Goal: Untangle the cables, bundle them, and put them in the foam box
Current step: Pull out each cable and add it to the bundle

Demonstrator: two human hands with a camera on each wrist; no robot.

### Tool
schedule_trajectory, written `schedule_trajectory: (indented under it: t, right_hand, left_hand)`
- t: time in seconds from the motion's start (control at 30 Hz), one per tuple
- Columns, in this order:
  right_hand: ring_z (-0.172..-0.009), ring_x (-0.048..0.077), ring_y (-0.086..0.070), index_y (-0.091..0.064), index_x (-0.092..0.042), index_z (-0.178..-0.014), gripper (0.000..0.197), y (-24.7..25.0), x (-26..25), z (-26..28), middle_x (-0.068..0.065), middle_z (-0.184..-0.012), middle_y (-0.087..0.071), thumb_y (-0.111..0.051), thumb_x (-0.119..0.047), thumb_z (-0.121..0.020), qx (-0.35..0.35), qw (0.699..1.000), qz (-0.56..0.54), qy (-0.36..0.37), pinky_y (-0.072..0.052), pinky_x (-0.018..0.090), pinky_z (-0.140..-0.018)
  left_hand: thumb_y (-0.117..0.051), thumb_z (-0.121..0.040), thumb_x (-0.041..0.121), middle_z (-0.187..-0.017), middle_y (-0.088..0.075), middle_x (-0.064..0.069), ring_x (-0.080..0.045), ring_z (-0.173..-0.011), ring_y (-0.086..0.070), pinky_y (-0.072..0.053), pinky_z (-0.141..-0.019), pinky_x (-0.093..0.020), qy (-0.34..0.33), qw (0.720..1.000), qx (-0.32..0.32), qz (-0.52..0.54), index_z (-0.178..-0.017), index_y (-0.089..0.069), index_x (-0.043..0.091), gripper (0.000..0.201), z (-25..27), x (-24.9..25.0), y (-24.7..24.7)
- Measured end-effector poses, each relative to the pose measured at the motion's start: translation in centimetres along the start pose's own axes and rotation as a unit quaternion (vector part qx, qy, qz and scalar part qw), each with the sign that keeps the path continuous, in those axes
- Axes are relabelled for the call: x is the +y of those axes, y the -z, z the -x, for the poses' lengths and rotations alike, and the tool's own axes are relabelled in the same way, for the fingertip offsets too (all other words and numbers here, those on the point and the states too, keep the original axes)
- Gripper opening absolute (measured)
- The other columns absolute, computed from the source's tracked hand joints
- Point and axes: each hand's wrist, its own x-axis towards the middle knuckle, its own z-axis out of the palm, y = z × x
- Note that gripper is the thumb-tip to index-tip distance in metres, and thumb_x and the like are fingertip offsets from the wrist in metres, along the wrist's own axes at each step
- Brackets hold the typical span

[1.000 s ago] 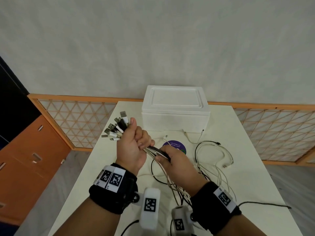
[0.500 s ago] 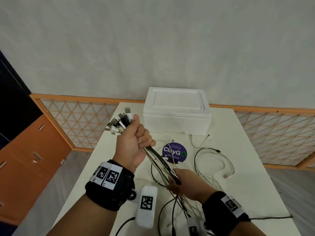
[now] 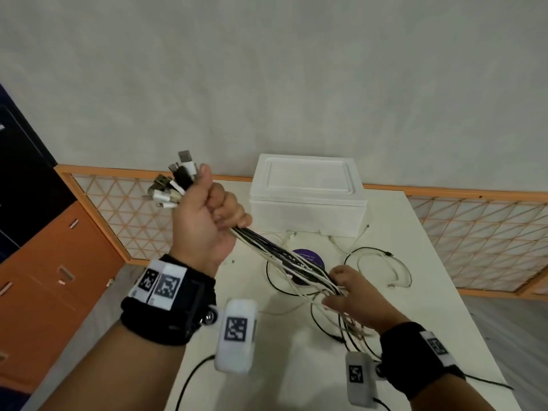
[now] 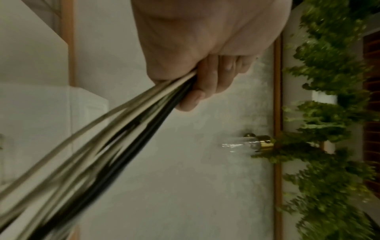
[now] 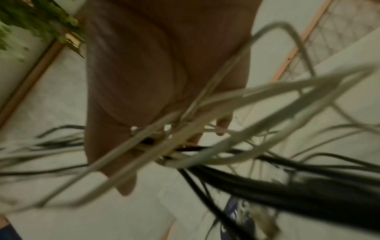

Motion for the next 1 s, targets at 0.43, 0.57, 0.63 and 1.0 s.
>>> schedule_trajectory:
  t: [0.43,0.57,0.63,1.0]
  right_hand:
    - [-0.057,0.001,-0.049,-0.054,-0.025,-0.061,0.021,9.5,0.4,3.1,-0.009,-0.059,-0.053,-0.071,-0.025,-0.073,-0.096,0.977,0.179,-0.058,-0.033,0.018,-0.054]
    - [-0.118,0.011,-0.049,-0.052,-0.032,-0.124,0.053,7.7,-0.2,1.7,-0.009,-0.129,-0.053,-0.064,-0.019,-0.074,-0.078,0.962,0.249,-0.081,-0.039,0.021,-0.095]
    - [-0.126,0.004,-0.038,-0.037,-0.027,-0.14,0.072,6.3,-2.9,1.1,-0.01,-0.141,-0.038,-0.067,-0.017,-0.075,-0.05,0.985,0.165,-0.025,-0.029,0.014,-0.099]
    - [-0.057,0.009,-0.045,-0.05,-0.012,-0.082,0.032,-4.2,-8.1,0.8,-0.006,-0.064,-0.046,-0.054,-0.042,-0.091,-0.049,0.996,-0.054,0.058,-0.045,0.033,-0.059]
  left_hand:
    - [-0.05,-0.092,0.047,-0.046,-0.019,0.007,-0.012,-0.041,-0.012,-0.019,-0.049,-0.023,0.037,0.962,0.264,0.06,-0.049,-0.03,0.023,0.053,-4.1,0.1,9.9]
    - [-0.047,-0.094,0.044,-0.044,-0.018,0.006,-0.013,-0.037,-0.014,-0.021,-0.048,-0.021,0.07,0.968,0.235,0.049,-0.048,-0.028,0.023,0.054,-3.2,-2.8,7.8]
    - [-0.046,-0.095,0.045,-0.043,-0.018,0.006,-0.012,-0.035,-0.016,-0.022,-0.045,-0.019,0.094,0.975,0.199,0.04,-0.047,-0.028,0.023,0.056,-2.2,-4.5,5.7]
    - [-0.048,-0.095,0.043,-0.04,-0.023,0.005,-0.011,-0.033,-0.021,-0.031,-0.047,-0.023,0.142,0.98,0.136,0.036,-0.046,-0.031,0.021,0.056,-0.1,-4.8,2.4]
